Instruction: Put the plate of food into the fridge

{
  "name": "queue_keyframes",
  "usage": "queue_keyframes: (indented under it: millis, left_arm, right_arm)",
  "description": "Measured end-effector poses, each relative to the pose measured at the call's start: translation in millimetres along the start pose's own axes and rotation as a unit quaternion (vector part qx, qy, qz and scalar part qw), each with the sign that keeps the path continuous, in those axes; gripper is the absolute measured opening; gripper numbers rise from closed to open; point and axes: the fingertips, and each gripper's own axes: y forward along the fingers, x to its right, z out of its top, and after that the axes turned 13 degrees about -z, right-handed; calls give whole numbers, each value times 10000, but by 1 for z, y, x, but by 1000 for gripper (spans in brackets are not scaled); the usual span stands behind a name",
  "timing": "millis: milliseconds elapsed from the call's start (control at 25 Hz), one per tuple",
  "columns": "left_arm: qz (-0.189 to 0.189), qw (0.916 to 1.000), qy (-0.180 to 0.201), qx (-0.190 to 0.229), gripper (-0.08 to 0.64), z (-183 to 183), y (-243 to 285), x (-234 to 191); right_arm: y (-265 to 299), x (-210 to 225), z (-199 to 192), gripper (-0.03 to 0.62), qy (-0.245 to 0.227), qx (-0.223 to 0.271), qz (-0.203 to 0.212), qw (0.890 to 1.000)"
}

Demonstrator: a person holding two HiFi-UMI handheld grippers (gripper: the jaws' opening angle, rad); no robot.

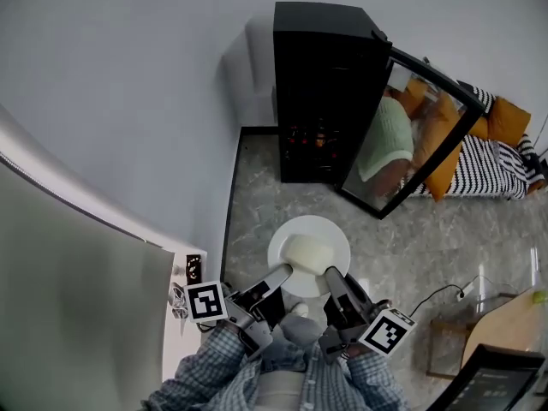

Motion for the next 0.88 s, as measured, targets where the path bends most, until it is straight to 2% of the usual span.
queue_keyframes:
  millis: [480, 880]
  left_arm:
    - [58, 9998, 44, 194, 46, 14, 15, -16]
    - [-6, 9998, -66, 206, 46, 66, 58, -22]
  right_arm:
    - [20, 13, 15, 74, -33, -175, 15, 9998]
    - [71, 9, 60, 74, 7, -69, -22, 10000]
